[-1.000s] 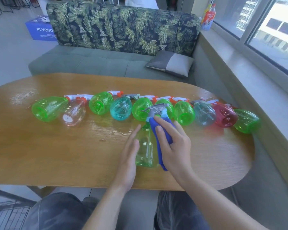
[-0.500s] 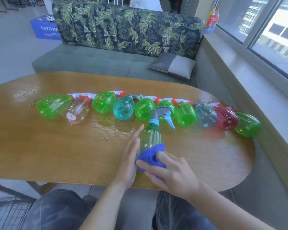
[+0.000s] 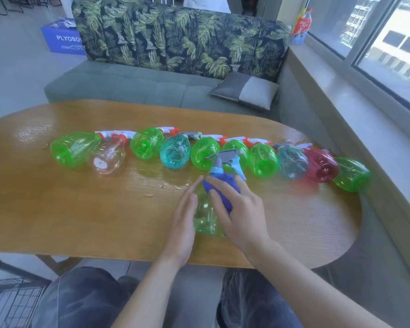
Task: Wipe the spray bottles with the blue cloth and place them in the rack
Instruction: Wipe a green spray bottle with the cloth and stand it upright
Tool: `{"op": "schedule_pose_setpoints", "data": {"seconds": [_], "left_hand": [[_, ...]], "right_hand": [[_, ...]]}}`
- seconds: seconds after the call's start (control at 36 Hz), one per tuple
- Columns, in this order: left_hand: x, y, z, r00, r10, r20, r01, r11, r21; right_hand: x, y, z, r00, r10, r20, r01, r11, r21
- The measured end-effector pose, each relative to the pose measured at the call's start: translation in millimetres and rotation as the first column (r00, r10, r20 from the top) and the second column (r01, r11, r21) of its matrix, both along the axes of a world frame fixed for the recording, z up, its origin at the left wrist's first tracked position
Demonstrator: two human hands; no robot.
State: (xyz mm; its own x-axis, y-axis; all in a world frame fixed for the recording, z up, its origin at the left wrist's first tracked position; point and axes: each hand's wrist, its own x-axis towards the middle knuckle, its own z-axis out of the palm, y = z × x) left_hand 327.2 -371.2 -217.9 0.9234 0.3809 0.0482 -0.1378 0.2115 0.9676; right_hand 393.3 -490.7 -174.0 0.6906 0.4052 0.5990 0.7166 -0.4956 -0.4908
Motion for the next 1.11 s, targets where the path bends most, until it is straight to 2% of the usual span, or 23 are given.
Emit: {"op": "schedule_pose_setpoints", "data": {"seconds": [0.11,0.19,0.31,0.39,0.47,0.58,0.69,0.81,0.86,0.97,1.11], "left_hand": [[-2.0,1.2,2.3,1.000,0.005,0.007,-0.004,0.999,-0.046],[-3.4,1.6,4.0,1.000,0.017,0.003,-0.017,1.000,0.010],[-4.3,1.1,4.1,1.000,0.001,0.002,-0.001,0.998,0.063],[-3.4,0.2,3.2,1.000,-0.007,0.004,0.007,0.999,0.037],[-1.7,-1.6,2.6,1.000,-0.017,0.008,0.016,0.999,0.046],[-0.7,-2.3,1.2,1.000,-0.016,0.008,0.016,0.998,0.067],[-0.6,-0.3,0.6,1.000,-0.008,0.007,0.008,0.999,0.033],[-1.9,2.3,0.2,1.000,-0.014,0.005,0.014,0.999,-0.033],[-3.0,2.7,1.8,1.000,-0.010,0.007,0.010,0.999,-0.036],[-3.3,1.9,4.4,1.000,0.007,0.003,-0.007,0.998,0.064],[-4.8,1.6,6.3,1.000,0.004,-0.010,-0.003,0.992,0.124]], "right_hand": [[-14.4,-17.0,-13.6,0.969,0.196,0.150,-0.186,0.980,-0.073],[-22.2,-27.5,-21.3,0.923,0.313,0.225,-0.270,0.941,-0.201],[-19.0,-37.7,-14.9,0.887,0.380,0.262,-0.326,0.918,-0.226],[-10.9,-35.1,-2.8,0.927,0.300,0.224,-0.281,0.953,-0.111],[4.0,-21.0,13.2,0.989,0.134,0.060,-0.136,0.990,0.029],[20.1,-0.9,19.7,0.997,-0.039,-0.071,0.035,0.998,-0.061],[12.3,4.5,7.0,0.998,-0.048,-0.034,0.046,0.998,-0.036],[-3.6,-8.5,-3.9,0.994,0.088,0.062,-0.087,0.996,-0.012],[-12.7,-18.0,-11.5,0.974,0.186,0.132,-0.179,0.982,-0.063],[-24.9,-33.2,-28.1,0.907,0.338,0.250,-0.281,0.930,-0.236],[-24.2,-40.3,-26.8,0.874,0.393,0.285,-0.324,0.909,-0.262]]}}
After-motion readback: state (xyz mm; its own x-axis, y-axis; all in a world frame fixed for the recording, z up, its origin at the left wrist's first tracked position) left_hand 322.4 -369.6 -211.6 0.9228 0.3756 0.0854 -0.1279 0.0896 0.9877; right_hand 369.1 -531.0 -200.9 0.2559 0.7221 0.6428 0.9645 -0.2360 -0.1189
